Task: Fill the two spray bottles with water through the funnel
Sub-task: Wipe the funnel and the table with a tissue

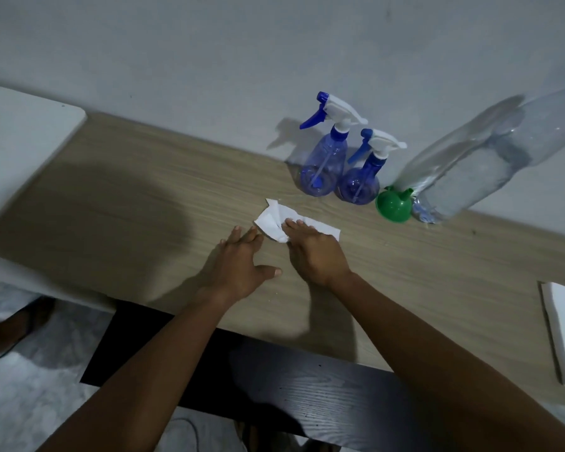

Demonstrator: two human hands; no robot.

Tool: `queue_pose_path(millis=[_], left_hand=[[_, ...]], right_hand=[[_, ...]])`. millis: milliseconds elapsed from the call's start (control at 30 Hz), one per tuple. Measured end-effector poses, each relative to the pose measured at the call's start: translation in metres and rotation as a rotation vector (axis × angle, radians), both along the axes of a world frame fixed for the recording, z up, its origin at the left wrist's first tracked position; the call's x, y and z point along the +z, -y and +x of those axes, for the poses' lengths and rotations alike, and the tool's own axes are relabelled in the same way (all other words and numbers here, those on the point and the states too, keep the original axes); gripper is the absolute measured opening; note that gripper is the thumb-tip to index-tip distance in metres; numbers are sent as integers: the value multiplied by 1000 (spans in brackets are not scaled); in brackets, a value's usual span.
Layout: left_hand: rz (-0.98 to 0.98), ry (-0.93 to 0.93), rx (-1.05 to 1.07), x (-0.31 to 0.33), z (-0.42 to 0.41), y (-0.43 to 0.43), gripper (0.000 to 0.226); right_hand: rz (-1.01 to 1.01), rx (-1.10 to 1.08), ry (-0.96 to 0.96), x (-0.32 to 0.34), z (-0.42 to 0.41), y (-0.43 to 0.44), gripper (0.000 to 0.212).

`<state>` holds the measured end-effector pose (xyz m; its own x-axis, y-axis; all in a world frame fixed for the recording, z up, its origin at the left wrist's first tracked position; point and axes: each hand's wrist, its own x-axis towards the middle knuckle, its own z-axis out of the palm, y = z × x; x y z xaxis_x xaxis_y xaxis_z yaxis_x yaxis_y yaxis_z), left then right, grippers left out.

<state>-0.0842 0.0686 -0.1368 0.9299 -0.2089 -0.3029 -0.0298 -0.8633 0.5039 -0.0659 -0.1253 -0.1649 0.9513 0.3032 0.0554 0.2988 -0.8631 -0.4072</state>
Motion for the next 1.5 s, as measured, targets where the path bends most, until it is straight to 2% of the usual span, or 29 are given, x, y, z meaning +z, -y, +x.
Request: queue_pose_path(millis=[67, 200, 267, 333, 400, 467, 533, 600, 667, 733, 767, 833, 900, 1000, 1133, 1267, 1500], left_hand=[[-99, -1, 66, 3, -7, -8, 83], [-87, -22, 102, 3, -33, -29, 85], [-28, -41, 48, 3, -44, -34, 95], [-5, -61, 24, 2, -51, -32, 103], [2, -74, 36, 2, -53, -29, 107], [14, -82, 42, 1, -54, -26, 109], [19, -85, 41, -1, -53, -25, 110], [10, -91, 46, -3, -53, -25, 111], [4, -91, 48, -4, -52, -25, 111], [3, -86, 45, -5, -53, -25, 111], [-2, -83, 46, -6, -54, -25, 111], [-20, -86, 51, -8, -54, -26, 111], [-20, -79, 50, -10, -53, -28, 111], [-23, -57, 31, -12, -54, -29, 114], [-69, -100, -70, -8, -57, -40, 128], [34, -141, -132, -1, -54, -46, 138], [124, -128, -128, 4, -55, -36, 139]], right_hand=[[124, -144, 28, 13, 5, 2, 37], [610, -369, -353, 41, 19, 3, 27], [689, -370, -493, 49, 20, -2, 23], [577, -343, -542, 49, 20, -6, 22], [348, -327, -483, 44, 20, -9, 23], [131, -349, -329, 40, 18, -11, 12], [-49, -331, -106, 34, 10, -11, 27], [-43, -265, 63, 26, -1, -10, 38], [62, -104, 136, 16, -11, -10, 39], [48, 91, 90, 3, -20, -9, 39], [-11, 141, 8, -2, -24, -10, 41], [-127, 145, -179, -6, -27, -13, 53], [-157, 122, -253, -5, -29, -18, 63], [-152, 155, -261, -3, -44, -22, 66], [-190, 292, -213, -5, -85, -16, 63], [-264, 437, -115, -11, -110, 1, 62], [-297, 573, -73, -15, -120, 35, 60]])
